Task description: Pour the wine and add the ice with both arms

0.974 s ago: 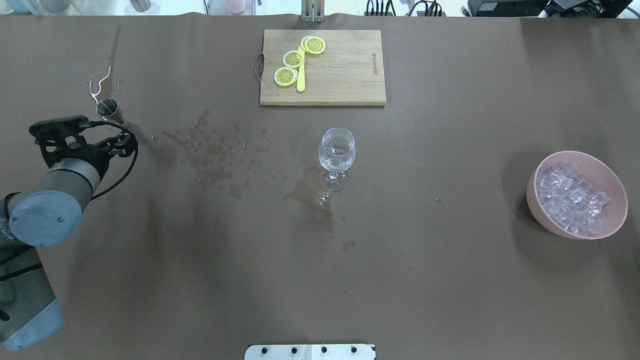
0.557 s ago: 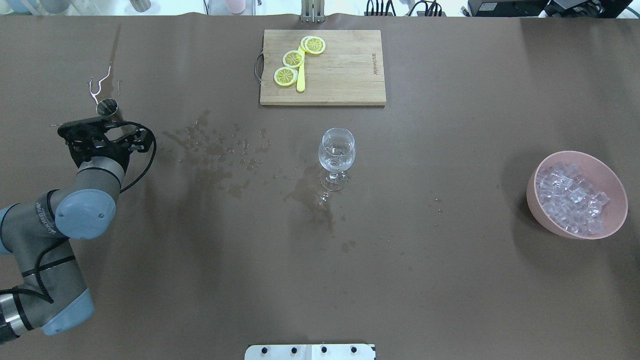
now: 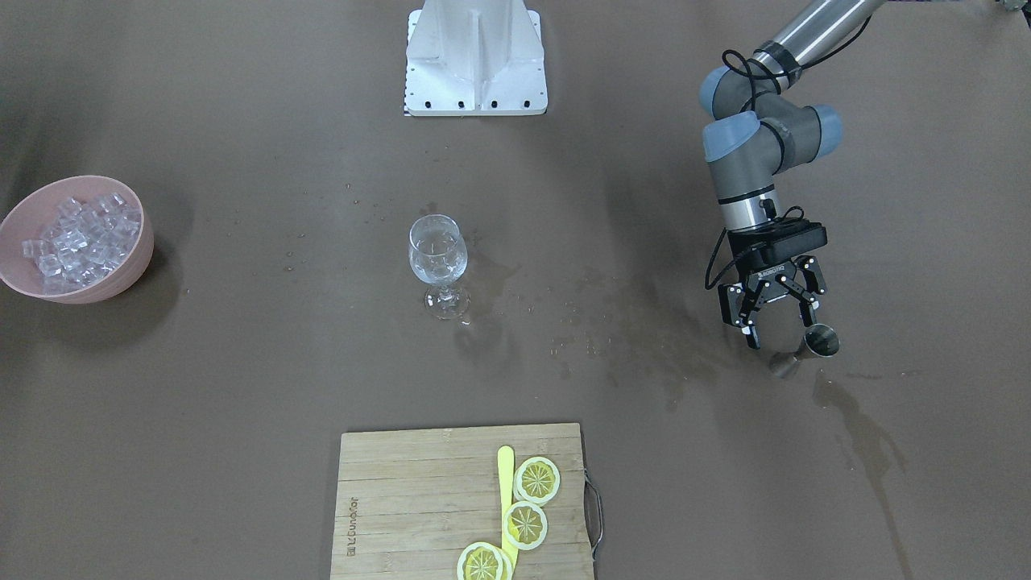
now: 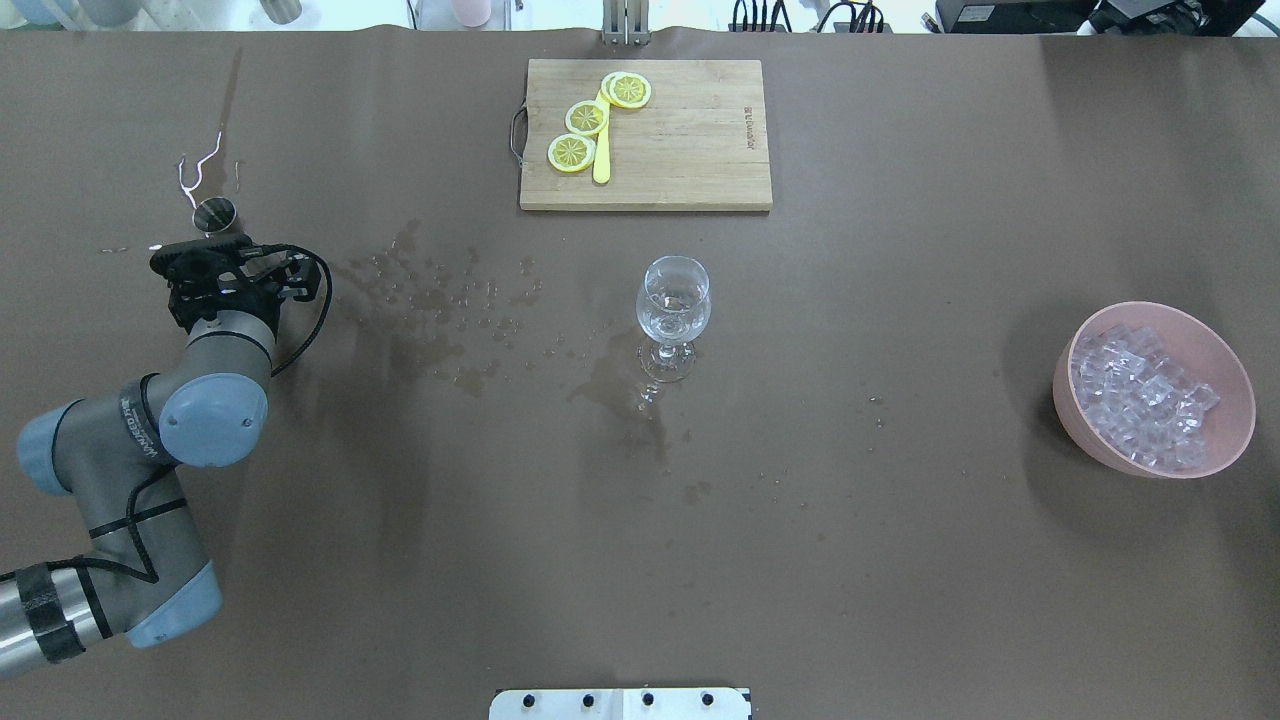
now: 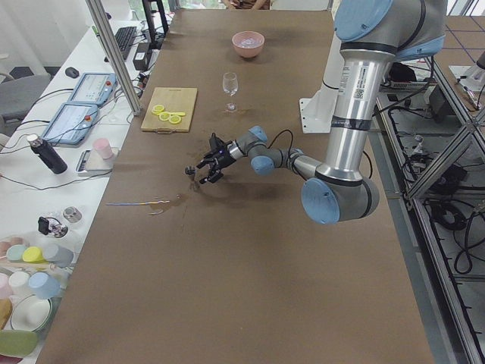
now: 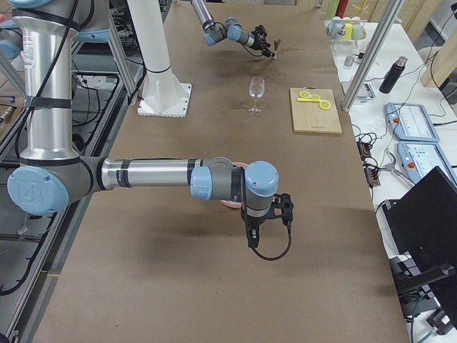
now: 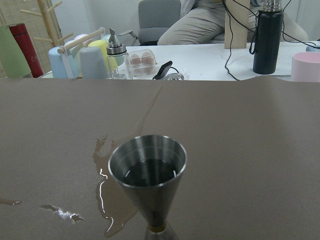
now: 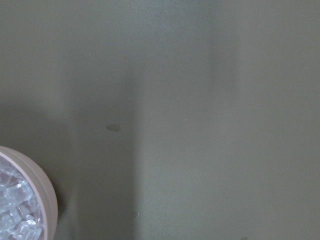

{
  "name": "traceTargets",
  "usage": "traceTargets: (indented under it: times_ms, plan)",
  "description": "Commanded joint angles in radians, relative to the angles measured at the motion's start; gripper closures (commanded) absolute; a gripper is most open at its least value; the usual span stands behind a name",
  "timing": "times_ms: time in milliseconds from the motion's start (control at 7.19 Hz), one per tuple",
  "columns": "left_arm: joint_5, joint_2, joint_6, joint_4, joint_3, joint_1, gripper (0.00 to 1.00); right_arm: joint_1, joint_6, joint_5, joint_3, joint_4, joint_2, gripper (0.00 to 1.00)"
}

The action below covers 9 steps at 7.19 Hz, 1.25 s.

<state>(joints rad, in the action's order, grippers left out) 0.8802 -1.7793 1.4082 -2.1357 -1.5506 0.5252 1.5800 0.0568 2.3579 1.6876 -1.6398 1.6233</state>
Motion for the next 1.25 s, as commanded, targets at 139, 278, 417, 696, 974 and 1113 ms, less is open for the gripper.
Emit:
traceTargets:
  times_ms: [139,278,417,696,974,1113]
  plan:
    - [-0.036,0.001,0.000,-0.004,0.026,0.007,0.03,0.000,0.000,0.000,-0.002,0.000,-0.005,0.00]
    - [-0.035,0.000,0.002,-0.004,0.035,0.010,0.03,0.000,0.000,0.000,-0.002,0.000,-0.005,0.00]
    - [-0.036,-0.005,0.002,-0.004,0.038,0.012,0.03,0.000,0.000,0.000,-0.002,0.000,-0.005,0.00]
    - [-0.035,-0.037,0.009,-0.004,0.059,0.027,0.03,0.000,0.000,0.000,-0.002,0.000,-0.005,0.00]
    - [-0.035,-0.063,0.017,-0.006,0.105,0.039,0.05,0.000,0.000,0.000,-0.002,0.000,-0.005,0.00]
    - [-0.033,-0.063,0.017,-0.010,0.121,0.041,0.08,0.000,0.000,0.000,-0.002,0.000,-0.005,0.00]
